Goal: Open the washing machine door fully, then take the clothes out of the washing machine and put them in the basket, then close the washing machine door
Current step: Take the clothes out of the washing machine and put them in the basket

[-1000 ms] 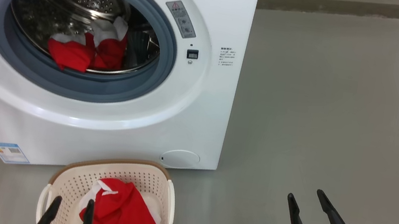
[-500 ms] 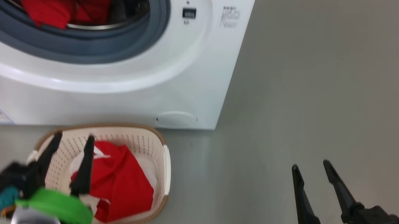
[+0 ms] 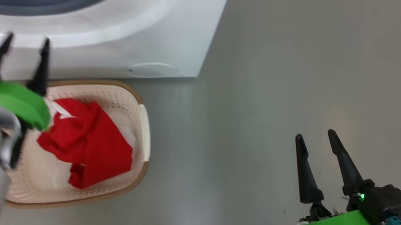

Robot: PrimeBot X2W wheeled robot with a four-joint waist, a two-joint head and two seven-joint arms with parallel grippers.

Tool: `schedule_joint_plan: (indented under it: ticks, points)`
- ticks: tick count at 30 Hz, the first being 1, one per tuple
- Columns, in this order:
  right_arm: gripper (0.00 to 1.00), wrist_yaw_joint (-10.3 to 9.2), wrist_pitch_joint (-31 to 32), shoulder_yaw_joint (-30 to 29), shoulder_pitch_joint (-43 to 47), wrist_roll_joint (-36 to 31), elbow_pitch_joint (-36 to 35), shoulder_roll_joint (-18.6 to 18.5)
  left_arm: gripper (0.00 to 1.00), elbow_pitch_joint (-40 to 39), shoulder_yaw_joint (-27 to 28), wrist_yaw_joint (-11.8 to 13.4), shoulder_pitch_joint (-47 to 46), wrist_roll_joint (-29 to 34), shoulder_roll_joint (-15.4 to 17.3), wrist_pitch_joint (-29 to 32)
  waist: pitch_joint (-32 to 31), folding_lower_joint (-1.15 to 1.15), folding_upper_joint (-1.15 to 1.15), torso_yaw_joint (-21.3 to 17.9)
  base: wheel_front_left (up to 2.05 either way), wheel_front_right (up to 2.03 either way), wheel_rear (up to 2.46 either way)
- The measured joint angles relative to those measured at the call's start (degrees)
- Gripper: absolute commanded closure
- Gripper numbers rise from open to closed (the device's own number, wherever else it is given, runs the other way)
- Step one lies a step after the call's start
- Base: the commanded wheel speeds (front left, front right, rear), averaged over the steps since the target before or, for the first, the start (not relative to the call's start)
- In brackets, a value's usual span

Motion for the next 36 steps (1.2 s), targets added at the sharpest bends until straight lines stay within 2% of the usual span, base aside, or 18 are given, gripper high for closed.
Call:
schedule_joint_plan:
  ticks: [8,9,17,25,29,36]
  points:
    - [0.00,0.00,-0.8,2.6,-2.8,3.3,2.1,0.0,0.00,4.4,-0.5,-1.0,-11.3,2.8,7.5,5.6,4.6,0.00,0.00,-4.3,0.00,0.00,0.00]
    - [0.00,0.00,-0.8,2.6,-2.8,3.3,2.1,0.0,0.00,4.4,-0.5,-1.0,-11.3,2.8,7.5,5.6,4.6,0.00,0.00,-4.3,0.00,0.00,0.00]
    - [0.00,0.00,-0.9,4.5,-5.1,6.3,0.9,0.0,0.00,5.8,-2.0,-2.4,-21.6,6.5,16.8,13.3,8.5,0.00,0.00,-8.0,0.00,0.00,0.00]
    - [0.00,0.00,-1.2,6.5,-7.0,9.1,0.3,0.1,0.00,5.2,-3.1,-3.5,-29.2,8.7,24.2,21.6,12.5,0.00,0.00,-11.1,0.00,0.00,0.00]
    - [0.00,0.00,-1.2,6.6,-7.2,10.2,0.2,0.1,0.00,4.2,-3.9,-3.7,-32.2,9.8,26.6,26.2,14.5,0.00,0.00,-12.2,0.00,0.00,0.00]
    - [0.00,0.00,-1.2,7.9,-9.2,11.0,-0.2,0.1,0.00,3.8,-5.5,-3.7,-34.5,11.1,28.7,34.8,17.4,0.00,0.00,-13.4,0.00,0.00,0.00]
